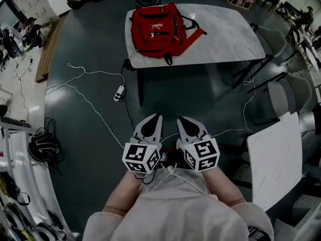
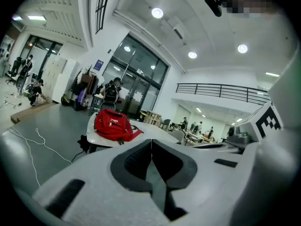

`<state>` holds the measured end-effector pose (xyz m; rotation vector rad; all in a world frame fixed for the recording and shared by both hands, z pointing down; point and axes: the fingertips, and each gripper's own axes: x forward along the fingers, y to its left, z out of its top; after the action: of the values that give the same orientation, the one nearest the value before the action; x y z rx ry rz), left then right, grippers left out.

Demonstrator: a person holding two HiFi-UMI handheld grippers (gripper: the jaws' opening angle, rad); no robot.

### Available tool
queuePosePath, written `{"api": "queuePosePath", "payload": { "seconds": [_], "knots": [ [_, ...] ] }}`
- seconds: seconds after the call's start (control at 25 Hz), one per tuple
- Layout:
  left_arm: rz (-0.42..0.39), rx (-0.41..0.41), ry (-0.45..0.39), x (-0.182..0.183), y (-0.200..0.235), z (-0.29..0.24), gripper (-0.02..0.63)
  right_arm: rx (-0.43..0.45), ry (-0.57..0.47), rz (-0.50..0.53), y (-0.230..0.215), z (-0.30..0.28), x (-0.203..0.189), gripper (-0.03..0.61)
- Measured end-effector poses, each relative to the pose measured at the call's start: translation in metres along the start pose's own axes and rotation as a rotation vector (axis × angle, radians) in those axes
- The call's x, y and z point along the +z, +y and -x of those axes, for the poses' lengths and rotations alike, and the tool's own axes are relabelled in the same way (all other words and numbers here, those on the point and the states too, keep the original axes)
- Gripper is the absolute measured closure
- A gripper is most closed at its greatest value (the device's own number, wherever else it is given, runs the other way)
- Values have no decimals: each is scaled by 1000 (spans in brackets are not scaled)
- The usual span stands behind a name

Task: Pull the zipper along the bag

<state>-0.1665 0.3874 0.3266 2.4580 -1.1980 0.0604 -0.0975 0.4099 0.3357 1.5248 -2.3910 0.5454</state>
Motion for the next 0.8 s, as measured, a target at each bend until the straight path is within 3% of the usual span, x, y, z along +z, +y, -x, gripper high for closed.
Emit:
{"api": "queuePosePath", "payload": {
  "seconds": [0.4,0.8],
  "knots": [
    [-17,132,6,23,56,-75,594,77,23,-2,-62,-84,30,551],
    [-25,225,47,57,77,-230,594,158,59,32,-191,-159,87,551]
  ]
}}
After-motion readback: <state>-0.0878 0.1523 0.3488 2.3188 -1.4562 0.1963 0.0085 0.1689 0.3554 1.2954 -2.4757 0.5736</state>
